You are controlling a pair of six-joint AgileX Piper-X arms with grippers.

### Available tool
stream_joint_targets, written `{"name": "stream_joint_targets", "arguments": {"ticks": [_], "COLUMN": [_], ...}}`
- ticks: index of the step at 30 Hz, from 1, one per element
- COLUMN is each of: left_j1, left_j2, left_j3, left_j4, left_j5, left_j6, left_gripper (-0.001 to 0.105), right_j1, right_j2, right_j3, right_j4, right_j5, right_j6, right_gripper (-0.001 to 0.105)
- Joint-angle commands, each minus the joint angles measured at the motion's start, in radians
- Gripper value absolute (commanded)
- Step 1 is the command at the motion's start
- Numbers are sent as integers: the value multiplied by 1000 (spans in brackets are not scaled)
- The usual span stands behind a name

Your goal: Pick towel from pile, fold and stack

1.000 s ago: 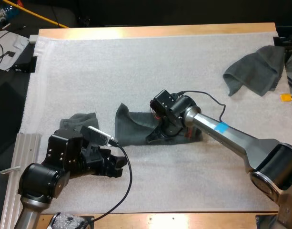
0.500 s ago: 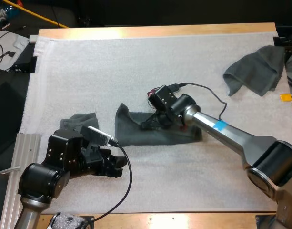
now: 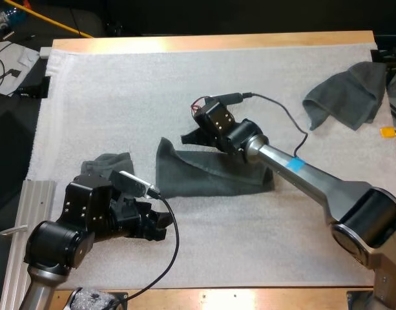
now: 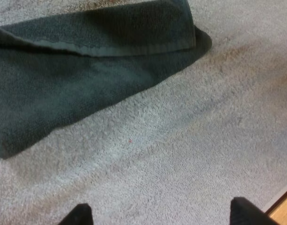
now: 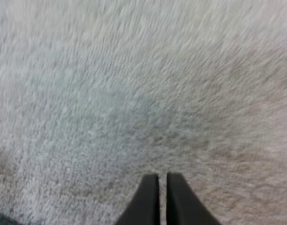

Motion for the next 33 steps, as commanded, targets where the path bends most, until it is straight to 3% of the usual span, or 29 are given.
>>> {"name": "stream_joint_targets", "arguments": {"ticks": [1, 6, 10, 18, 29, 33], "left_j1": [-4, -4, -4, -5, -4, -2], "left_j2": [-7, -3, -2, 0, 1, -4], "left_j3": [-4, -4, -4, -3, -2, -3], "left_j4": [6, 2, -1, -10, -19, 0], "left_j5": [6, 3, 3, 4, 1, 1], "left_j6": [-2, -2, 0, 1, 0, 0], "left_gripper": [58, 58, 59, 59, 59, 58], "right_j1": [-9, -8, -4, 34, 102, 92], "right_j2": [-56, -89, -141, -143, -75, -47], "right_j3": [-30, -31, -30, -24, -19, -26], "right_j4": [60, 80, 189, 414, 386, 386], "right_j5": [45, 35, 6, -164, -241, -215], "right_j6": [-41, -65, -91, -120, -118, -111], "right_gripper": [0, 0, 0, 0, 0, 0]}}
